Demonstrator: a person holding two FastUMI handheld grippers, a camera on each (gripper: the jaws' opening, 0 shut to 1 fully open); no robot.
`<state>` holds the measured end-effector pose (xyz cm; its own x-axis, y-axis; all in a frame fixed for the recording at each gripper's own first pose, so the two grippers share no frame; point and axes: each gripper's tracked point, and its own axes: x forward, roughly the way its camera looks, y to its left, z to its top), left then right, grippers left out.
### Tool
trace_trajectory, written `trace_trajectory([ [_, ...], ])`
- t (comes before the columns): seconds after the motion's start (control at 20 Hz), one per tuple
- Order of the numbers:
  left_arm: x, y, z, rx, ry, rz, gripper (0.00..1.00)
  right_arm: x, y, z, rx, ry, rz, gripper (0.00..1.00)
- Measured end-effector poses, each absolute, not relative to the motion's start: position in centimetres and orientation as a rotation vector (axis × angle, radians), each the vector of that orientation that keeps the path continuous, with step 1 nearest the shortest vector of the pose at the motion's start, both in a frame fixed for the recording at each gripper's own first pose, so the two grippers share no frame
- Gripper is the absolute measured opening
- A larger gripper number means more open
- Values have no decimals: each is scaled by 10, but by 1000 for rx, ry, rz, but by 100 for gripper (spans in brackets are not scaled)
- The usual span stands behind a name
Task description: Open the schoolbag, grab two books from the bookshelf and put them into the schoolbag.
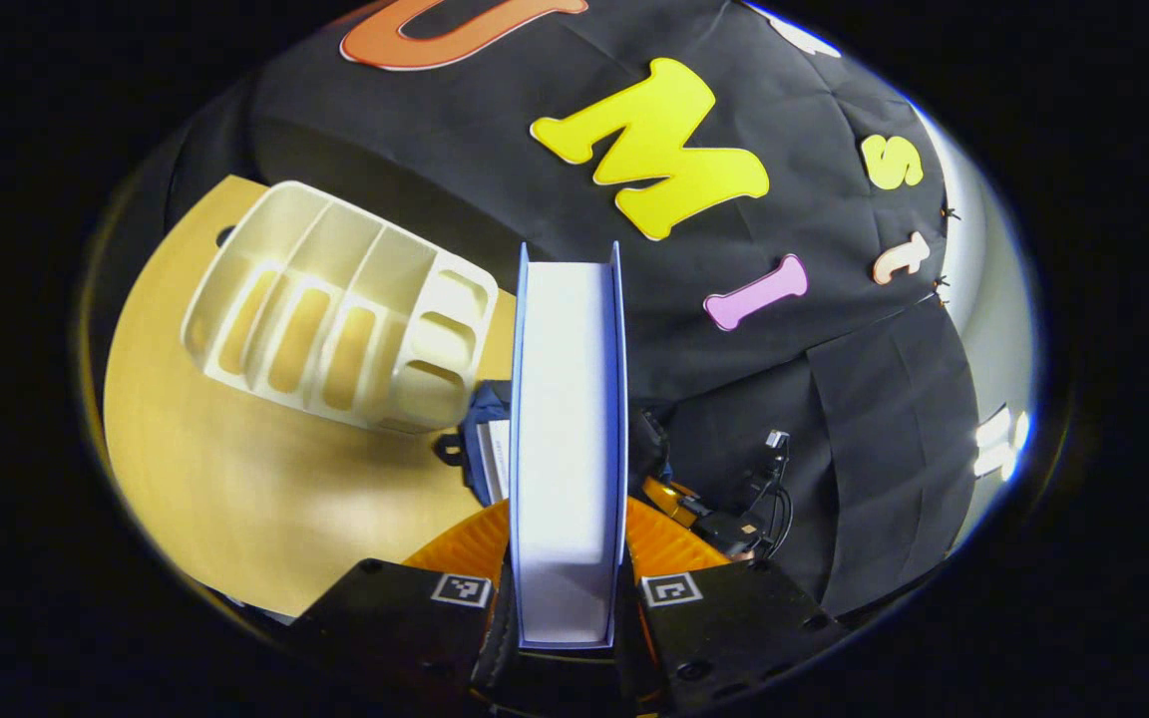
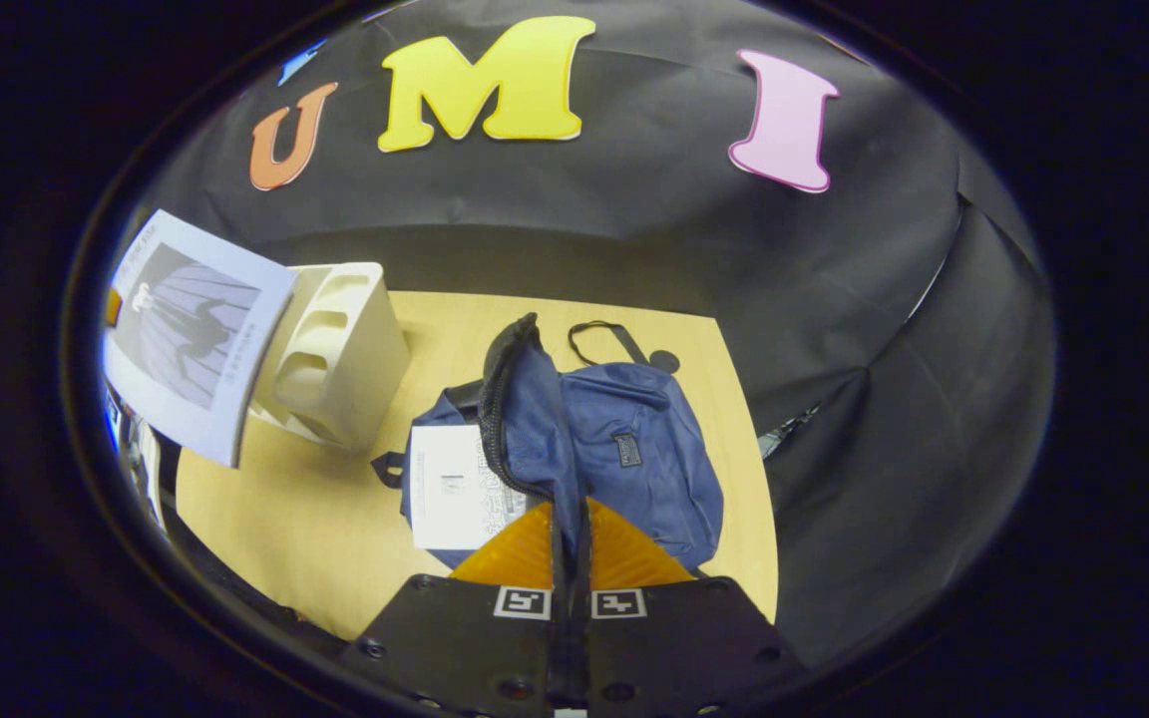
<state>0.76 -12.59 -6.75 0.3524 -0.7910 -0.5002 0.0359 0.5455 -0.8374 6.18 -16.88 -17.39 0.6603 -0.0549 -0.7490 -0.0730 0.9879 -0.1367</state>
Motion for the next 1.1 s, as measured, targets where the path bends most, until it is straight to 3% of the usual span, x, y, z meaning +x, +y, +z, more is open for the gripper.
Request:
trace_trajectory([
  [0.35, -16, -210, -151, -890, 1173, -601, 41, 63, -173, -175, -152, 859, -2, 0],
  [1.1, -5, -339, -248, -934, 1103, -584, 41, 62, -161, -154, -197, 839, 19, 0],
])
